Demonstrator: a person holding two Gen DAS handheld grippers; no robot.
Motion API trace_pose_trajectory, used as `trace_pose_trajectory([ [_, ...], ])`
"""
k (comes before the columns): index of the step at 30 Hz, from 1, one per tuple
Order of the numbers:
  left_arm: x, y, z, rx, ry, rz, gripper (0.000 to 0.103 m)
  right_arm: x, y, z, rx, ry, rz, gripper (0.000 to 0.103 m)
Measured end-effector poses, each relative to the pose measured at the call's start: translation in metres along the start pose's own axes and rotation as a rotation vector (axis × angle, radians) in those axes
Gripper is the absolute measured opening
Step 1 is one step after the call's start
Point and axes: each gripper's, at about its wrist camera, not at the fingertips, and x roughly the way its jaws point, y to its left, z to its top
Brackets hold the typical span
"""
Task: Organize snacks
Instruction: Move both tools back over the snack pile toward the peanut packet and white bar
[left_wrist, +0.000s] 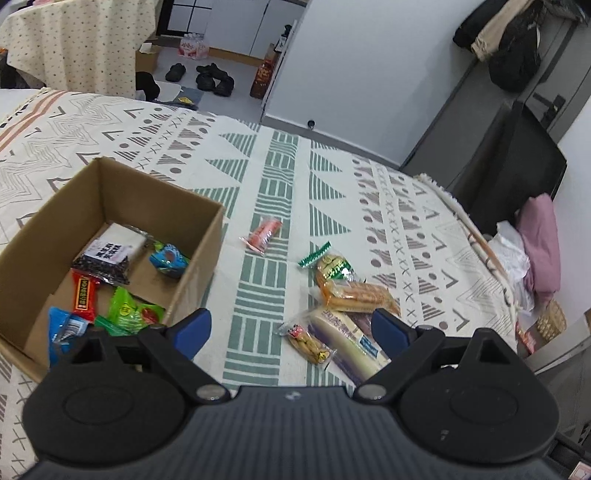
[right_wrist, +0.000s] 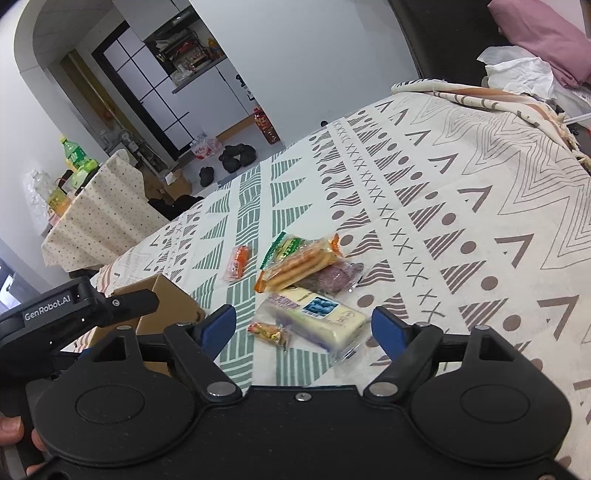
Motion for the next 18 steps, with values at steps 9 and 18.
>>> trace_pose_trajectory([
  [9, 0.044, -0.013, -0.008, -0.008, 0.107, 0.031, 0.093, 0.021, -0.021, -0.006, 0.004, 0.014, 0.015, 0.096],
  [18, 0.072, -0.013, -0.015, -0.057, 0.133, 0.059, 0.083, 0.045, -0.027, -0.009, -0.006, 0.039, 0.026, 0.094],
])
